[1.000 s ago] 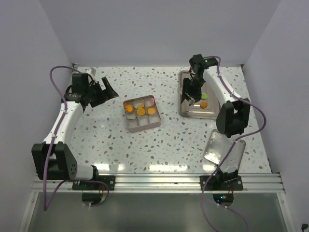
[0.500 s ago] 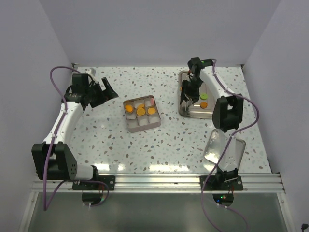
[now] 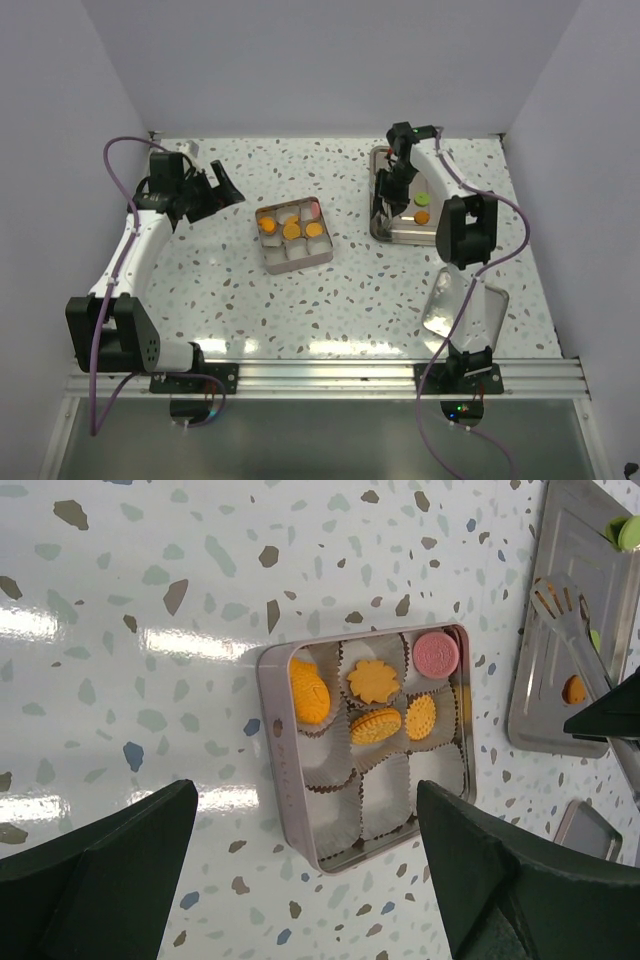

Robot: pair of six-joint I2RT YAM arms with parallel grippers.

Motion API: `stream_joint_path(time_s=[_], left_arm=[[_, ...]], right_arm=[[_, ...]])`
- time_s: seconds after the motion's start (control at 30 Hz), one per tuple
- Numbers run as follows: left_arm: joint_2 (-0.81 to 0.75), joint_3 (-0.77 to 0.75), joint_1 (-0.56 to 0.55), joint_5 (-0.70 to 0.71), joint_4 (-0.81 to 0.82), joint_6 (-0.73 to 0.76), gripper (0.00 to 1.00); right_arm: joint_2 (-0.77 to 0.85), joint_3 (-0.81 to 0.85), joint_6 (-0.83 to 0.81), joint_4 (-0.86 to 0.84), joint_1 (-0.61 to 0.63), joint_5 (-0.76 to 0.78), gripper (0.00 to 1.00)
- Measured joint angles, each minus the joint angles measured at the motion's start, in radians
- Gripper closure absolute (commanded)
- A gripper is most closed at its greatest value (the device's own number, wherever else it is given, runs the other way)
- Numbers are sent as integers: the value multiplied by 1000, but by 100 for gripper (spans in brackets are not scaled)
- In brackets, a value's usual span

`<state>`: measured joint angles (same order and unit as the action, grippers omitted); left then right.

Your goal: Pack the cookies

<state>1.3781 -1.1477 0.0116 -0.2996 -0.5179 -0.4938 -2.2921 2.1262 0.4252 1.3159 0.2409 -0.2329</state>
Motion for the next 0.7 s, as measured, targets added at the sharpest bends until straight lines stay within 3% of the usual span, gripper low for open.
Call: stream_joint_path(time_s=[0.17,0.7], left_arm=[[0,0,0,2,0,8,4],[0,0,0,5,-1,7,4]], right_arm=[[-6,0,0,-1,0,-13,64],[23,122,1,23,0,-1,66]])
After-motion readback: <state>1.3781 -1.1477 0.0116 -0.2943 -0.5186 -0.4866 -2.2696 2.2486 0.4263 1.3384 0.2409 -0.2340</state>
